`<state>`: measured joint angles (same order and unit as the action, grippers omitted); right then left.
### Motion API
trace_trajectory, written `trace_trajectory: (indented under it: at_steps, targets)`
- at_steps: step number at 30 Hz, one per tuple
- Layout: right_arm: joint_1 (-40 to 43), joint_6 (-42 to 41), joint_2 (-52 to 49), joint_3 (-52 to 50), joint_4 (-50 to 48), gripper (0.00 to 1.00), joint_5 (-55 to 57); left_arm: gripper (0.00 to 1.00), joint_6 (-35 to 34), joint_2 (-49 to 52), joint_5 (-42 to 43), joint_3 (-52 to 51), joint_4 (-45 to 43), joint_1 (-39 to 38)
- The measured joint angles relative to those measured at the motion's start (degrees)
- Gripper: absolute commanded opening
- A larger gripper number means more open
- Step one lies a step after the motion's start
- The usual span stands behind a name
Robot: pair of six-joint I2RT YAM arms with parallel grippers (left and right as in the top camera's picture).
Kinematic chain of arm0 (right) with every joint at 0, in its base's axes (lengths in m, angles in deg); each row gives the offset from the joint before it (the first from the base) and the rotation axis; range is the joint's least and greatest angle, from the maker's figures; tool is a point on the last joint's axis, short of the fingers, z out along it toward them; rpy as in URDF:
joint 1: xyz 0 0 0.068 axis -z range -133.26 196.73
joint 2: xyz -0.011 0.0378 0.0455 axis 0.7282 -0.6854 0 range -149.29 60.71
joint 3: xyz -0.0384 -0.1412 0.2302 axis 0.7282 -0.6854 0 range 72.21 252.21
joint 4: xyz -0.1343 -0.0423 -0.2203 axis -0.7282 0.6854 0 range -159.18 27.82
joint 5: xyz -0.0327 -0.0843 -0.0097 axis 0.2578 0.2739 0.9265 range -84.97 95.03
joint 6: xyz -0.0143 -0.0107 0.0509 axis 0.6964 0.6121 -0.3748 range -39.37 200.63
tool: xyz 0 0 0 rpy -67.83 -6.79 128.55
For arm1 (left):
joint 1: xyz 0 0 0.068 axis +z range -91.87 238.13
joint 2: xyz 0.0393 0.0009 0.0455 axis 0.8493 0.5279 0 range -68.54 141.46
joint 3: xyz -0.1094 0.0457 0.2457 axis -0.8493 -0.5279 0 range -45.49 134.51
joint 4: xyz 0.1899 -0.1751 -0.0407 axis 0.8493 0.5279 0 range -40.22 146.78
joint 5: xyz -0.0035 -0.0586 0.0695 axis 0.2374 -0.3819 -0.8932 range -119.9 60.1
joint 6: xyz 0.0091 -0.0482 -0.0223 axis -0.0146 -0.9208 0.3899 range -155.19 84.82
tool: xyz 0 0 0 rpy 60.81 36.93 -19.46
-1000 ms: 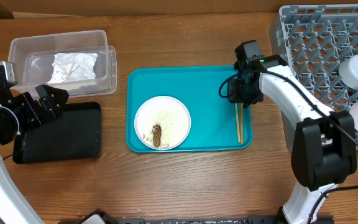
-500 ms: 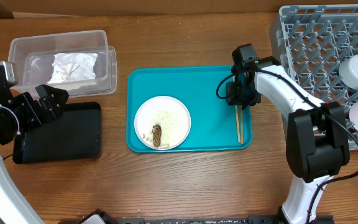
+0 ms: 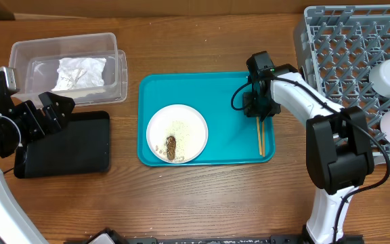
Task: Sort waste into correct bins and load items into the dishwasher
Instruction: 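Move the right gripper to the chopsticks on the teal tray and grasp them, then lift the chopsticks and carry them right to the dish rack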
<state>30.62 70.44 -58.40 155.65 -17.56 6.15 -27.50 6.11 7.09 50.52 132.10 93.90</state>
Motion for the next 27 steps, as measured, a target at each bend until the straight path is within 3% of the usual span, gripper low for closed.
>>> trace_trajectory:
  at_steps: [3, 7, 18, 27]
  targets:
    - [0.00, 0.11, 0.00, -0.11, -0.35, 0.26, 0.35, 1.00, 0.00, 0.00, 0.00, 0.00, 0.00, 0.00]
    - [-0.07, 0.11, 0.00, -0.33, -0.59, 0.04, 0.72, 1.00, 0.00, 0.00, 0.00, 0.00, 0.00, 0.00]
    - [-1.53, -0.42, 0.09, 2.91, 8.92, 0.04, 0.66, 1.00, 0.00, 0.00, 0.00, 0.00, -0.02, 0.00]
    - [4.48, 2.38, 0.46, 23.10, 19.39, 0.04, 2.97, 1.00, 0.00, 0.00, 0.00, 0.00, 0.02, 0.00]
